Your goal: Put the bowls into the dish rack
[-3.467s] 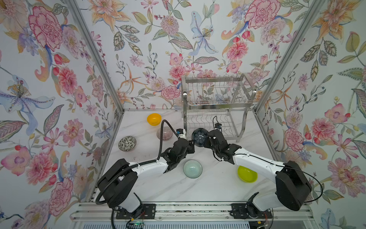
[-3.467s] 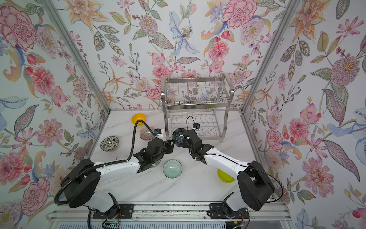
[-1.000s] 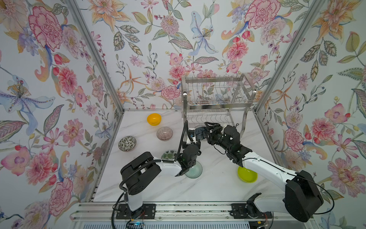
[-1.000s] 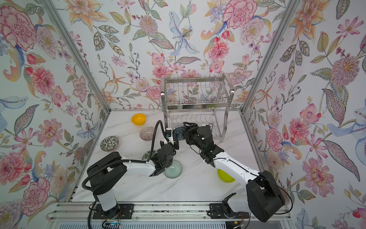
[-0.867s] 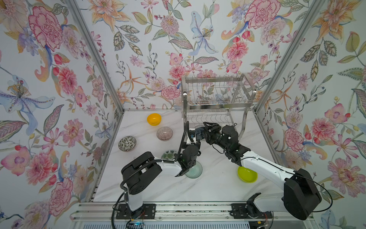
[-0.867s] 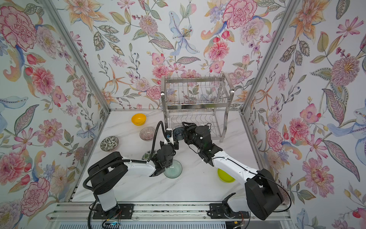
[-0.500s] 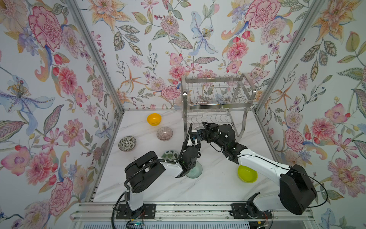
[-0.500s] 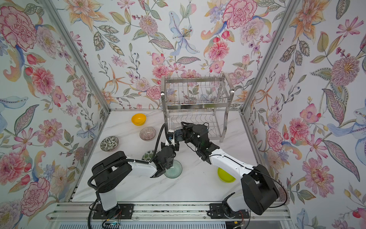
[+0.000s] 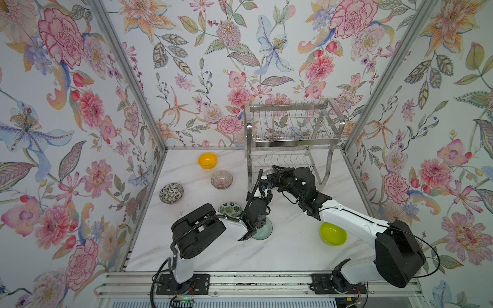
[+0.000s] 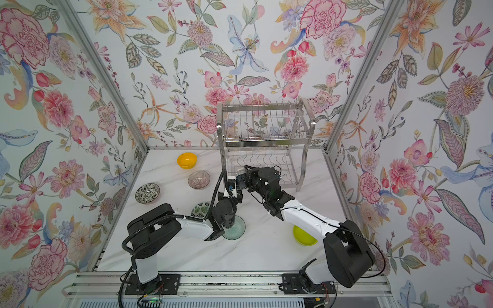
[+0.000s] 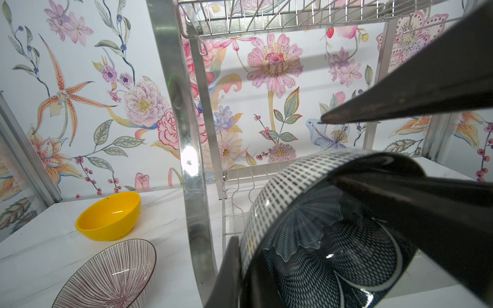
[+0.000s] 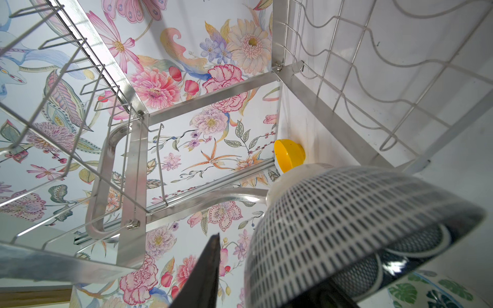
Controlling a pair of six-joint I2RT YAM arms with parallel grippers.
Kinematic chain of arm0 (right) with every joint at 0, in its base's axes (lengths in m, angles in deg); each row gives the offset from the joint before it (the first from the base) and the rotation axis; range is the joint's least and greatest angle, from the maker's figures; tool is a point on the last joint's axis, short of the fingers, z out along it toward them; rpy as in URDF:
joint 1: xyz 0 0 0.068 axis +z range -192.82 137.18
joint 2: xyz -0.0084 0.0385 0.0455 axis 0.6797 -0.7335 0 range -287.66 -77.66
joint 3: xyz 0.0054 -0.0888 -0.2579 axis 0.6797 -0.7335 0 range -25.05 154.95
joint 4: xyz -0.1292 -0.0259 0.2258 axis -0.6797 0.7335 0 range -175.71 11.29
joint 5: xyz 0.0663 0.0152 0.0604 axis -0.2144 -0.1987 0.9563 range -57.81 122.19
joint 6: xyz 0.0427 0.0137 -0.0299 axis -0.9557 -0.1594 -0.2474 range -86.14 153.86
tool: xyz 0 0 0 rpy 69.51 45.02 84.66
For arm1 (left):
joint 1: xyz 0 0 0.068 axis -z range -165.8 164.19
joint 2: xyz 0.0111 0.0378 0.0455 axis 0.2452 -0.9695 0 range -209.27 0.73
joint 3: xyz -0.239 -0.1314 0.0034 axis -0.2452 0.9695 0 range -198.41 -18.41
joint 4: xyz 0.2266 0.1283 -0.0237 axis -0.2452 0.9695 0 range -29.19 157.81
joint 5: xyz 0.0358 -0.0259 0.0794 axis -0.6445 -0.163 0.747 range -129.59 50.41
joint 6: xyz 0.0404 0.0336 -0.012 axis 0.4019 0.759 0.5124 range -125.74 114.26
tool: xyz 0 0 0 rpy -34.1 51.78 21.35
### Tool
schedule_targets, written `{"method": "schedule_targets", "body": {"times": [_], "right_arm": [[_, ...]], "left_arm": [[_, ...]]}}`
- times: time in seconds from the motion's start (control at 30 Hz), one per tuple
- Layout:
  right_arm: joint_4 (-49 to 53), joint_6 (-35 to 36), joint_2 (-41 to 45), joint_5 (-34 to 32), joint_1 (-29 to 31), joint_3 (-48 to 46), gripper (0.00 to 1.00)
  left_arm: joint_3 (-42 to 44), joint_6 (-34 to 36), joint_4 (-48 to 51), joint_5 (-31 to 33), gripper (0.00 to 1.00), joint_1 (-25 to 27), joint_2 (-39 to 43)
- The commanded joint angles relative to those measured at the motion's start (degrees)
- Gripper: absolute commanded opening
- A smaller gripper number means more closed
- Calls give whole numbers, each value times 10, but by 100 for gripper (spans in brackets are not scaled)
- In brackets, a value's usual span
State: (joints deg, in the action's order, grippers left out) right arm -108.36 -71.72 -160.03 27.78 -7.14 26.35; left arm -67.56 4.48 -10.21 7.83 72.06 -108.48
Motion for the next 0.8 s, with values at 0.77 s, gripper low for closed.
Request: {"method": "schedule_targets", "body": {"times": [0.77], "right_arm": [[-78, 84, -23, 3, 14, 6, 0]], "left_arm": [[20, -60, -3, -1, 9, 16, 55]]}}
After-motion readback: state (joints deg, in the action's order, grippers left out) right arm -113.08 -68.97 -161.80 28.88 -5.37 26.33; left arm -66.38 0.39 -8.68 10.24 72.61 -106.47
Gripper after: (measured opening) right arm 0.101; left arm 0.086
